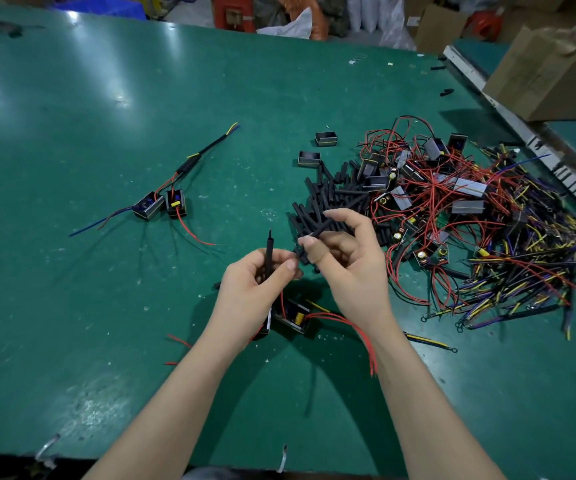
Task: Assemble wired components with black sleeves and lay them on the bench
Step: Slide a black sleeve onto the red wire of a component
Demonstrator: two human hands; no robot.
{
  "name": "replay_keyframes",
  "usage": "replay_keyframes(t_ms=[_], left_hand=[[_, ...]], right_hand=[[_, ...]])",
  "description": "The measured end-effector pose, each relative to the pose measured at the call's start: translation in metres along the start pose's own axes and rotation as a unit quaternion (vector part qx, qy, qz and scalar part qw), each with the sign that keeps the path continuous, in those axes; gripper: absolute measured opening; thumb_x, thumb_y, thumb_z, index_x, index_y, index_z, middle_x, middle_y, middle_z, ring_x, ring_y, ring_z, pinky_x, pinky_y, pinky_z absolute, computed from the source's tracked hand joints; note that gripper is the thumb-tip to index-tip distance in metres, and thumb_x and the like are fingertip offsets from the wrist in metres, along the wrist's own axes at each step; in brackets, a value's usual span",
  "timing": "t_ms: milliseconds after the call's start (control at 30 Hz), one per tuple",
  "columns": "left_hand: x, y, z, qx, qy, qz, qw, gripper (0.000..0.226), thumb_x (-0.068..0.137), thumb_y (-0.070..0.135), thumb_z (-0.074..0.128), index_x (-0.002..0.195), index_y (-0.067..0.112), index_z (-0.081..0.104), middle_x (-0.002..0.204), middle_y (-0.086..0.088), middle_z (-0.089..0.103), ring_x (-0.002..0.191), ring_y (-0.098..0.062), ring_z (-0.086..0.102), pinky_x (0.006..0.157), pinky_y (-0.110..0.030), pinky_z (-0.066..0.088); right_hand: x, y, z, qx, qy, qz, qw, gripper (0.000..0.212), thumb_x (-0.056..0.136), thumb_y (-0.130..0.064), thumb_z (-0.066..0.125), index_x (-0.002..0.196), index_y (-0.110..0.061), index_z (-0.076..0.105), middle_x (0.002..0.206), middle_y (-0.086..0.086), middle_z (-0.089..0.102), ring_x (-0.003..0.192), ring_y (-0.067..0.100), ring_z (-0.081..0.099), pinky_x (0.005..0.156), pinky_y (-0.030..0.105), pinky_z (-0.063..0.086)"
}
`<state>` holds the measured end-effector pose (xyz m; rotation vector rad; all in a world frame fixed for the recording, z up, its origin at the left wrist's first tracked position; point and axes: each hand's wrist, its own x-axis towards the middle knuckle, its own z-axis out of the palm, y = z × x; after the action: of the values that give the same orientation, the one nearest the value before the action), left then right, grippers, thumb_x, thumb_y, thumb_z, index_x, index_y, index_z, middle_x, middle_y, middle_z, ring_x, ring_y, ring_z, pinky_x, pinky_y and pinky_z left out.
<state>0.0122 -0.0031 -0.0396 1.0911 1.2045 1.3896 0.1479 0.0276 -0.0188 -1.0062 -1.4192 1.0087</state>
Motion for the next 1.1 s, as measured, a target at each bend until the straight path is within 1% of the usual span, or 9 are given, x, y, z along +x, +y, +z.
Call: replay_keyframes(t_ms=[200, 333, 400, 567, 667, 767, 867, 967, 1100], left_hand=[[0.002, -0.005, -0.005, 0.053, 0.010, 0.037, 0.998, 0.033, 0.071, 0.037, 0.077, 0.095, 0.032, 0.056, 0.083, 0.015, 0.066, 0.072, -0.005, 0.059, 0.070, -0.020, 0.049], [0.003, -0.006, -0.006, 0.114, -0.005, 0.073, 0.991, 0.026, 0.070, 0.041, 0.072, 0.089, 0.051, 0.059, 0.094, 0.011, 0.056, 0.071, -0.002, 0.054, 0.068, -0.018, 0.045], [0.002, -0.005, -0.004, 0.121, -0.027, 0.095, 0.988, 0.021, 0.073, 0.041, 0.071, 0.088, 0.051, 0.060, 0.091, 0.012, 0.056, 0.071, 0.002, 0.052, 0.067, -0.014, 0.041], [0.000, -0.006, -0.001, 0.144, -0.012, 0.106, 0.984, 0.009, 0.082, 0.051, 0.059, 0.088, 0.045, 0.059, 0.088, 0.004, 0.059, 0.070, -0.006, 0.052, 0.067, -0.021, 0.042], [0.000, -0.006, 0.000, 0.193, 0.014, 0.136, 0.972, 0.010, 0.093, 0.037, 0.046, 0.088, 0.038, 0.054, 0.091, 0.007, 0.059, 0.087, -0.002, 0.055, 0.079, -0.016, 0.042], [-0.002, -0.006, 0.000, 0.184, 0.028, 0.106, 0.977, 0.015, 0.094, 0.039, 0.041, 0.088, 0.033, 0.053, 0.088, 0.010, 0.061, 0.085, 0.000, 0.056, 0.076, -0.017, 0.042], [-0.003, -0.006, 0.001, 0.147, 0.022, 0.081, 0.986, 0.026, 0.092, 0.046, 0.041, 0.088, 0.025, 0.057, 0.083, 0.012, 0.063, 0.080, -0.006, 0.059, 0.076, -0.028, 0.049], [-0.004, -0.004, 0.001, 0.125, 0.001, 0.072, 0.990, 0.040, 0.084, 0.055, 0.050, 0.082, 0.016, 0.059, 0.076, -0.005, 0.060, 0.073, -0.018, 0.056, 0.073, -0.047, 0.050], [-0.003, -0.003, 0.000, 0.124, -0.010, 0.077, 0.989, 0.015, 0.080, 0.045, 0.064, 0.078, 0.030, 0.061, 0.073, 0.012, 0.058, 0.070, -0.008, 0.054, 0.068, -0.028, 0.045]], right_hand=[[-0.003, 0.002, 0.004, 0.024, -0.038, 0.050, 0.998, 0.041, 0.085, -0.012, 0.071, 0.115, -0.028, 0.048, 0.075, -0.001, 0.072, 0.067, 0.004, 0.056, 0.066, 0.017, 0.043], [-0.002, 0.001, -0.001, 0.021, -0.073, 0.096, 0.992, 0.037, 0.084, -0.013, 0.071, 0.114, -0.024, 0.050, 0.074, -0.002, 0.073, 0.074, 0.007, 0.061, 0.076, 0.023, 0.047], [-0.001, 0.000, -0.005, 0.043, -0.090, 0.114, 0.988, 0.033, 0.085, -0.010, 0.070, 0.111, -0.021, 0.052, 0.072, -0.003, 0.073, 0.070, 0.002, 0.062, 0.071, 0.016, 0.047], [-0.003, -0.002, -0.006, 0.028, -0.057, 0.077, 0.995, 0.043, 0.081, -0.008, 0.074, 0.111, -0.027, 0.050, 0.070, -0.007, 0.070, 0.069, 0.003, 0.061, 0.075, 0.018, 0.047], [-0.012, -0.001, -0.005, 0.022, -0.105, 0.092, 0.990, 0.052, 0.076, -0.012, 0.079, 0.115, -0.030, 0.049, 0.070, -0.005, 0.070, 0.068, 0.005, 0.061, 0.075, 0.023, 0.046], [-0.023, 0.000, -0.003, 0.014, -0.144, 0.095, 0.985, 0.057, 0.075, -0.015, 0.079, 0.117, -0.033, 0.047, 0.070, -0.004, 0.070, 0.068, 0.006, 0.063, 0.073, 0.023, 0.046], [-0.025, -0.001, -0.003, 0.017, -0.144, 0.096, 0.985, 0.054, 0.076, -0.010, 0.079, 0.116, -0.029, 0.048, 0.070, -0.004, 0.070, 0.069, 0.007, 0.063, 0.071, 0.018, 0.047], [-0.025, -0.003, -0.005, 0.014, -0.134, 0.112, 0.984, 0.037, 0.078, -0.008, 0.077, 0.102, -0.024, 0.055, 0.072, -0.003, 0.071, 0.067, 0.009, 0.064, 0.065, 0.018, 0.048], [-0.025, -0.005, -0.013, 0.013, -0.171, 0.115, 0.978, 0.028, 0.089, -0.007, 0.064, 0.105, -0.030, 0.061, 0.095, -0.003, 0.072, 0.085, 0.005, 0.064, 0.074, 0.022, 0.051]])
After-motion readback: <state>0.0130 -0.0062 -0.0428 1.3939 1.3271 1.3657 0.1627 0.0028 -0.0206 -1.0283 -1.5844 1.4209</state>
